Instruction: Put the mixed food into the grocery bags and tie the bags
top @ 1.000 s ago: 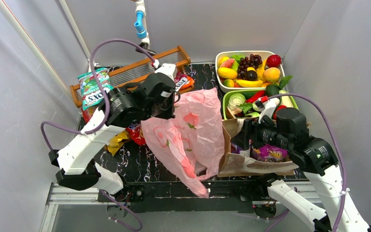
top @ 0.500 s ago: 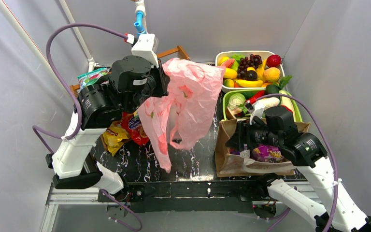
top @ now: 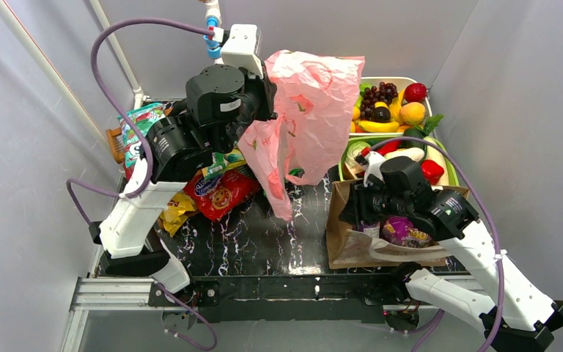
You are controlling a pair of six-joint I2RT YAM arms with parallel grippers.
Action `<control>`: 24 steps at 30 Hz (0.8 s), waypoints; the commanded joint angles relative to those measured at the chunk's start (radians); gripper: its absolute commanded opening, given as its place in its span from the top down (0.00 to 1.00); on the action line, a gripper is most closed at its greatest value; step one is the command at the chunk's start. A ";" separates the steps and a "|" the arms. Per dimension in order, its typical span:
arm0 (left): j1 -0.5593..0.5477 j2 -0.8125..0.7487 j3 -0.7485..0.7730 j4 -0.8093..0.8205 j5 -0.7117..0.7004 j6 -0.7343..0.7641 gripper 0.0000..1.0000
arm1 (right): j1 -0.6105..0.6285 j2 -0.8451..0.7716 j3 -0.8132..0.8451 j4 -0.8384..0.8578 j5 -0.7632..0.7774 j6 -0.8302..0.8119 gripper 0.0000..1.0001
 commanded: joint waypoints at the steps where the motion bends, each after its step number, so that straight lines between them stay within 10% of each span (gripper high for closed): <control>1: -0.002 -0.007 0.020 0.092 -0.027 0.066 1.00 | 0.022 0.020 0.052 0.026 0.060 0.005 0.73; 6: 0.002 0.024 0.037 0.158 -0.064 0.168 1.00 | 0.070 0.075 0.086 0.046 0.030 0.021 0.99; 24: 0.074 0.065 0.112 0.351 -0.112 0.273 1.00 | 0.411 0.461 0.310 0.500 0.039 0.143 0.99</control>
